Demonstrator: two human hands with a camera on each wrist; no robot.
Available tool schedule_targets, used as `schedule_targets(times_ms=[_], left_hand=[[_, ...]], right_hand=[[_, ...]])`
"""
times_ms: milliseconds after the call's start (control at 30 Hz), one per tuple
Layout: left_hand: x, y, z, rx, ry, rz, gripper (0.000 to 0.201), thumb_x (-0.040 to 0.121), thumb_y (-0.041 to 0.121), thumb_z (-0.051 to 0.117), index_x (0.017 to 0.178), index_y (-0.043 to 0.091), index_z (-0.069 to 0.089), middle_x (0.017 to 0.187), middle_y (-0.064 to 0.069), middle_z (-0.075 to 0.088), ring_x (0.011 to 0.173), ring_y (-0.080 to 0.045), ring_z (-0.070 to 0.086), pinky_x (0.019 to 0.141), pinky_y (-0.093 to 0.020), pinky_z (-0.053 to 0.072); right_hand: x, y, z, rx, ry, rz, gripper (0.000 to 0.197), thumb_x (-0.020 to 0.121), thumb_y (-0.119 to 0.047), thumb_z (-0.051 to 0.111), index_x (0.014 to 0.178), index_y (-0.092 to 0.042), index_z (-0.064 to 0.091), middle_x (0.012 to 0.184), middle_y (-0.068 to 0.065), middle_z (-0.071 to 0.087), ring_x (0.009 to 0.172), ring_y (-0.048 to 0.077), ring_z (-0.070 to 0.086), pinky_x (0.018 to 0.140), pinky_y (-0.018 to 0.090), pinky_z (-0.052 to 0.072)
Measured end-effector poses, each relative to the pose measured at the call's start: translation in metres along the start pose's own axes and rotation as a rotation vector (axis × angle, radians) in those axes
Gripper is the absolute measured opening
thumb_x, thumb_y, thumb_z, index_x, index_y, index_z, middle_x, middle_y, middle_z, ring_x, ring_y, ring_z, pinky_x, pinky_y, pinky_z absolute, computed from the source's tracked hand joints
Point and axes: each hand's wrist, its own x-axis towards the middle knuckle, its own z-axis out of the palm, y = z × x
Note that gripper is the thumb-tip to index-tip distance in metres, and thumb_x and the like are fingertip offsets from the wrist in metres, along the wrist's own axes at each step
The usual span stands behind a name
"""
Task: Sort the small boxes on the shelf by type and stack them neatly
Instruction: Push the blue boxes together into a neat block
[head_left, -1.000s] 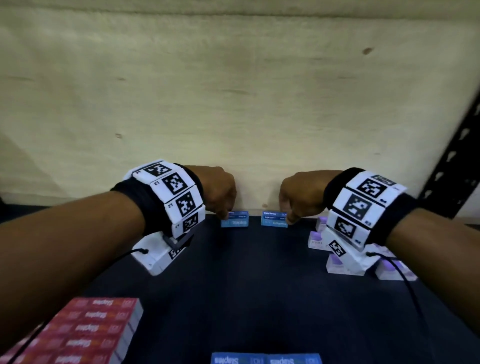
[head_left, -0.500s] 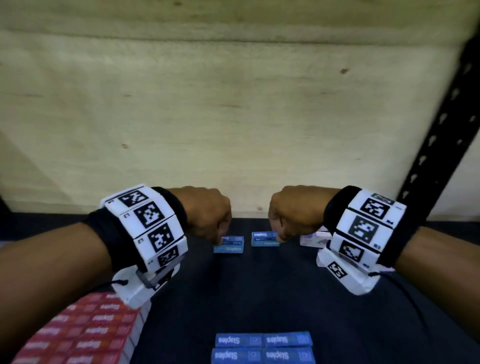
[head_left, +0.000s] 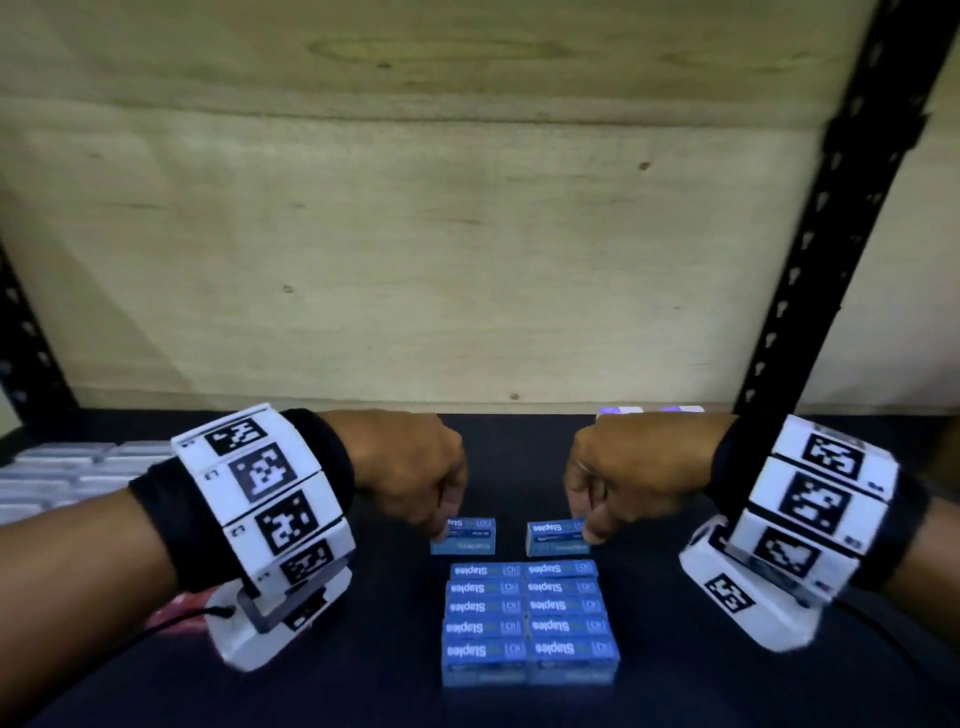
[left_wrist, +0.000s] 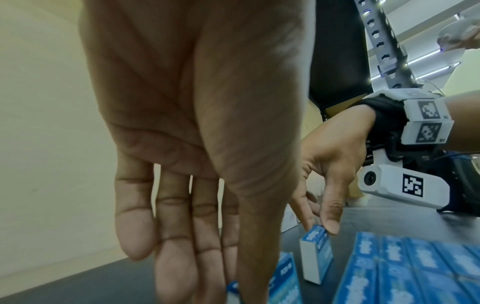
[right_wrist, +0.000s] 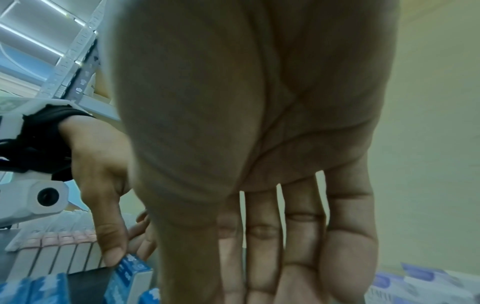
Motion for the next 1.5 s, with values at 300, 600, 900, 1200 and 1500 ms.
schedule_targets(times_ms=[300,600,900,1200,1500], left_hand=[[-0.016,0.006,0.011,-0.045,0.021,0.008,0.012,0.085,0.034,0.072,0.095,0.028,0.071,0.078,0.019,0.064,0.076,-0.004,0.059,0.073,-0.020,0.049],[-0.017,0.009,0.013,-0.127,-0.002,0.046,0.014,0.094,0.032,0.059,0.098,0.028,0.071,0.087,0.013,0.074,0.085,-0.005,0.068,0.078,-0.019,0.050],[-0.018,0.019,0.013,-0.054,0.052,0.080,0.016,0.094,0.034,0.061,0.106,0.027,0.070,0.092,0.014,0.068,0.084,-0.005,0.060,0.078,-0.021,0.047],[-0.032,0.017,0.010,-0.037,0.034,0.013,0.046,0.086,0.066,0.056,0.118,0.035,0.061,0.104,0.017,0.062,0.099,-0.008,0.059,0.092,-0.028,0.048],[-0.045,0.022,0.021,0.043,-0.048,0.042,0.080,0.058,0.080,0.071,0.121,0.036,0.049,0.118,0.026,0.037,0.099,-0.003,0.052,0.093,-0.031,0.048]], right_hand=[[-0.024,-0.002,0.008,0.054,-0.042,0.053,0.015,0.090,-0.032,0.069,0.101,-0.023,0.074,0.080,-0.014,0.068,0.062,-0.004,0.054,0.055,0.007,0.038],[-0.024,-0.003,0.015,0.228,-0.070,0.003,0.015,0.096,-0.027,0.060,0.104,-0.021,0.071,0.093,-0.004,0.076,0.068,0.002,0.060,0.063,0.009,0.042],[-0.021,-0.012,0.016,0.180,-0.047,-0.017,0.016,0.095,-0.021,0.060,0.106,-0.022,0.071,0.093,-0.005,0.076,0.066,-0.001,0.058,0.066,0.012,0.042],[-0.038,-0.016,0.014,0.084,-0.010,0.026,0.040,0.092,-0.056,0.057,0.123,-0.032,0.059,0.105,-0.018,0.066,0.096,0.004,0.060,0.088,0.023,0.048],[-0.051,-0.020,0.025,-0.022,-0.099,0.029,0.085,0.060,-0.076,0.073,0.130,-0.038,0.043,0.124,-0.022,0.042,0.111,0.008,0.054,0.097,0.034,0.048]])
